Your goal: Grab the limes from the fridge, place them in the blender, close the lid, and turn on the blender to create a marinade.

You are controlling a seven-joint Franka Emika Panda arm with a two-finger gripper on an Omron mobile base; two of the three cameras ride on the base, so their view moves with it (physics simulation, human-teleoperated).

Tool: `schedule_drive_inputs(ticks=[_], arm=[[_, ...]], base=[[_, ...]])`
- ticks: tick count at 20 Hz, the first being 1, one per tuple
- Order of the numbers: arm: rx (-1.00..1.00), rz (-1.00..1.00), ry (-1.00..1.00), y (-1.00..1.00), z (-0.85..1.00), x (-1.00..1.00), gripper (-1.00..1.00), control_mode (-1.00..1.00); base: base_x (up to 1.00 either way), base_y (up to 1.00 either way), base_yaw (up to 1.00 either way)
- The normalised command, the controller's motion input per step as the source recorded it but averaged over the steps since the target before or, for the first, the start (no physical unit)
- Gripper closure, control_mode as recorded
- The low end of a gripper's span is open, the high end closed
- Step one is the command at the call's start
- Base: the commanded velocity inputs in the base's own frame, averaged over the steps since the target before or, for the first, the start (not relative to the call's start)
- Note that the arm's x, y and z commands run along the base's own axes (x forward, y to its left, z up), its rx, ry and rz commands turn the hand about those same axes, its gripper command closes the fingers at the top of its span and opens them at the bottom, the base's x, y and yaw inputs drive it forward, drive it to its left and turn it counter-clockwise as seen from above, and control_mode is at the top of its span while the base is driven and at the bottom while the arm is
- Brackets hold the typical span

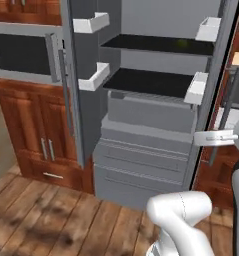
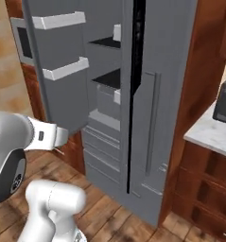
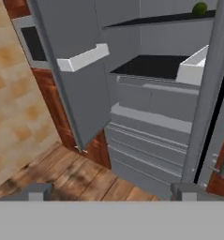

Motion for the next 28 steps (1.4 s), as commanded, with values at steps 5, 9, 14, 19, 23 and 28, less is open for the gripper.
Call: schedule_drive_inputs(ticks=[5, 9, 14, 19, 23, 28], arm=[[0.0, 0.0, 0.0, 0.0, 0.0, 0.0, -1.0, 1.0], [0.0, 0.0, 0.0, 0.0, 0.0, 0.0, -1.0, 1.0], [0.0, 0.0, 0.0, 0.0, 0.0, 0.0, -1.0, 1.0], [0.0, 0.0, 0.0, 0.0, 0.0, 0.0, -1.0, 1.0], [0.0, 0.0, 0.0, 0.0, 0.0, 0.0, -1.0, 1.0], [0.0, 0.0, 0.0, 0.0, 0.0, 0.0, -1.0, 1.0]], base=[[0.71, 1.0, -0.61], [0.46, 0.96, -0.62], [0.36, 0.7, -0.56], [0.3, 0.06, -0.33], [0.46, 0.0, -0.14], [0.66, 0.07, -0.09]])
